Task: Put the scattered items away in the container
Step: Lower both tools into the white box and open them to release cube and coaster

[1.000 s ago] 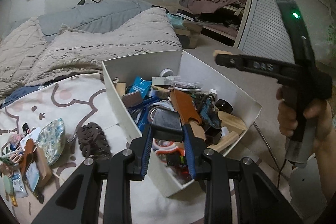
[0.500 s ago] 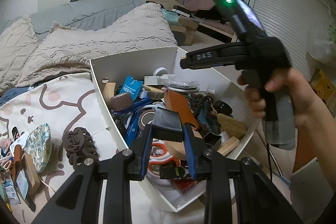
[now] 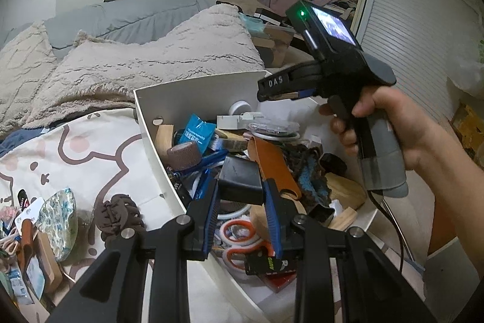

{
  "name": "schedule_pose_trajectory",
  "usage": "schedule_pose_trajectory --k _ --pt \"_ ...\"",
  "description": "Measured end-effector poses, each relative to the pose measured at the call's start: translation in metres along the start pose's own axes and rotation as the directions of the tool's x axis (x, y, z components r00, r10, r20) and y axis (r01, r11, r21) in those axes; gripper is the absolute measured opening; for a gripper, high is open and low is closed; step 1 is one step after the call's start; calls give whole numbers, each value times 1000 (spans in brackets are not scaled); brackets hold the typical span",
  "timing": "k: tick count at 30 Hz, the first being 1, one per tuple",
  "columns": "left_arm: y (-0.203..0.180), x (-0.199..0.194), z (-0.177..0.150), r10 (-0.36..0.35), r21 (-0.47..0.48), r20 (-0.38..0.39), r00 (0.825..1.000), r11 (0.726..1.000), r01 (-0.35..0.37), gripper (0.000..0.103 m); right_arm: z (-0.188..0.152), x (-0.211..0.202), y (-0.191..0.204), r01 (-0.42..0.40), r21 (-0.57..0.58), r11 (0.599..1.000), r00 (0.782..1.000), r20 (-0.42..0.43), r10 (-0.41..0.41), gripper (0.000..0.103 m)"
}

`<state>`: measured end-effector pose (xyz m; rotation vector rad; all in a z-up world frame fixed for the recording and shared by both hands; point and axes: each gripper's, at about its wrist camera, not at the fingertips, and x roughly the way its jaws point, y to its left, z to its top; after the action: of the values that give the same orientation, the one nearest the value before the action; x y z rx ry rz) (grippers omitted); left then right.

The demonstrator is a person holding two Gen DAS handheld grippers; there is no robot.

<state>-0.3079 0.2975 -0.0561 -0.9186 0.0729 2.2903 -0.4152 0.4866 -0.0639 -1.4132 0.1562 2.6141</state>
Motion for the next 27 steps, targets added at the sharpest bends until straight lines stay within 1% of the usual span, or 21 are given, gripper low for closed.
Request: schedule_pose_trajectory --k 3,6,9,11,15,22,24,27 --pt "1 1 3 0 -3 1 1000 1000 0 29 0 -2 -3 -13 11 1000 1000 10 13 56" --pt "1 4 6 1 -3 -3 1000 1000 -1 29 -2 -9 -5 -44 18 999 999 27 44 56" --pt "2 5 10 6 -5 -3 1000 1000 -6 29 -11 -19 -5 -61 -11 998 997 56 61 56" --pt "5 7 14 11 -11 -5 1000 1000 -11 29 -19 -25 -6 -75 -22 997 995 59 76 56" --pt "12 10 23 10 -35 -13 1000 999 -10 29 -39 -37 -11 -133 -3 991 989 58 133 56" --pt "16 22 45 27 -19 -22 999 999 -28 29 -80 -67 -10 -181 -63 981 973 135 188 56" --pt "15 27 52 42 -6 -23 999 999 -42 29 -88 -71 -11 -194 -64 979 968 146 202 56" --pt "16 36 64 43 -9 -40 998 999 -43 29 -103 -74 -11 -225 -63 972 961 148 232 56"
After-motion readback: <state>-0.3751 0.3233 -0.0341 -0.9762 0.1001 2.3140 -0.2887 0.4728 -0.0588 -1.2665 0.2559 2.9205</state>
